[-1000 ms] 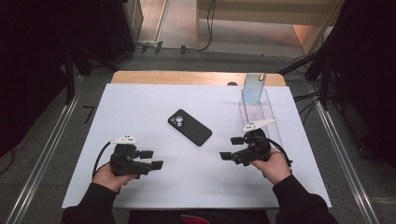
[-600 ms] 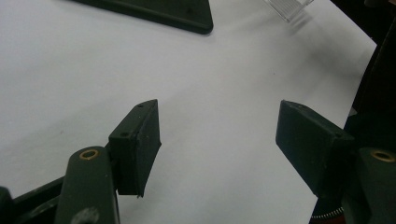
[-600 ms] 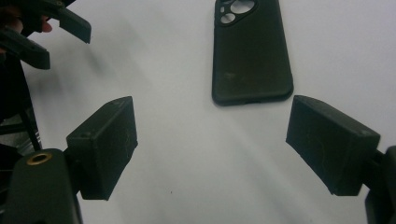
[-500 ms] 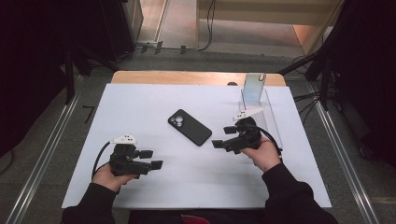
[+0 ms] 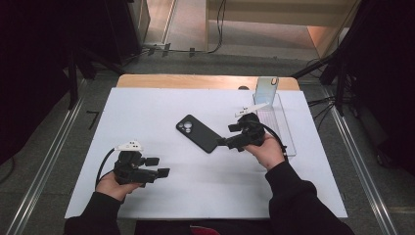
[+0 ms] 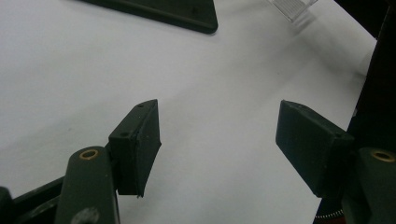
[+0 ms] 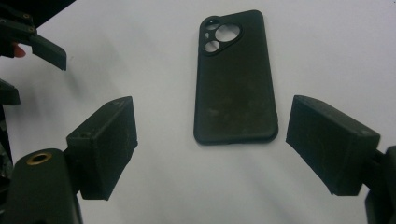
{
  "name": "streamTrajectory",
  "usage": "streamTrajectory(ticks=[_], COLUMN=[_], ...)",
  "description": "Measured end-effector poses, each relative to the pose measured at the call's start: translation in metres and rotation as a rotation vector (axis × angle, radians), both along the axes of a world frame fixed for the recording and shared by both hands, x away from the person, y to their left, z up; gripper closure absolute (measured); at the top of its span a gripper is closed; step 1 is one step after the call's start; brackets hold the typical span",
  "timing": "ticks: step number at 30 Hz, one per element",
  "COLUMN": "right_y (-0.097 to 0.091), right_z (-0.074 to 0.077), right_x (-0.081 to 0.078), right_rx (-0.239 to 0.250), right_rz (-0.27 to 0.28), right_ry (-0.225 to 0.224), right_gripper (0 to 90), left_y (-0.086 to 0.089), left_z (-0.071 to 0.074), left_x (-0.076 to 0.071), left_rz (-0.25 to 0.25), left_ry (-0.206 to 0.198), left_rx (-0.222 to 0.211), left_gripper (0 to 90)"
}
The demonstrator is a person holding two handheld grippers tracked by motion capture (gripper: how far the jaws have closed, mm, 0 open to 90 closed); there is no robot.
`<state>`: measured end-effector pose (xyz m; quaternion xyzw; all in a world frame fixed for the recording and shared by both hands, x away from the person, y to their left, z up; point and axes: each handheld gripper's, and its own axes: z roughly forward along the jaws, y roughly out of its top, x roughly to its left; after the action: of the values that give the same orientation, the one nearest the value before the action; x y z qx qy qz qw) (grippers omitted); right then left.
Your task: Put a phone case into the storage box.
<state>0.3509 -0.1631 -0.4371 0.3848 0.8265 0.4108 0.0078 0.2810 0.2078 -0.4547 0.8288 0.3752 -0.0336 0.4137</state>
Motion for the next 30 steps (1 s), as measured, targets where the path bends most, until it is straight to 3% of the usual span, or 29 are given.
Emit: streamTrajectory(ticks=[4,11,19,24,25,27,30], right_y=[0.004,0.016,0.031,0.042,0.044,0.051,0.059], right_z=[-0.001,-0.003,-0.007,-0.008,-0.008,-0.007,-0.005], right_x=[0.008,0.020,0.037,0.047,0.049,0.053,0.057], right_rx=[0.008,0.000,0.003,-0.041,-0.038,-0.037,-0.047], right_rz=[0.007,-0.002,0.029,0.035,0.044,0.085,0.089], right_ry=[0.021,0.021,0.046,0.049,0.048,0.087,0.073], right_gripper=[14.4,14.4,14.4,14.4,12.3,0.0,0.0], left_y=[-0.001,-0.001,-0.001,-0.001,-0.001,-0.001,-0.001], left_z=[0.000,0.000,0.000,-0.001,-0.001,0.000,0.000], left_x=[0.000,0.000,0.000,0.000,0.000,0.000,0.000], left_rz=[-0.001,-0.004,-0.001,-0.002,-0.002,-0.001,0.000], left_ry=[0.000,0.002,0.001,0.001,0.001,0.001,0.001], left_rx=[-0.001,-0.003,-0.004,0.001,0.000,-0.001,-0.002], left_gripper=[30.8,30.8,30.8,30.8,30.8,30.8,30.8])
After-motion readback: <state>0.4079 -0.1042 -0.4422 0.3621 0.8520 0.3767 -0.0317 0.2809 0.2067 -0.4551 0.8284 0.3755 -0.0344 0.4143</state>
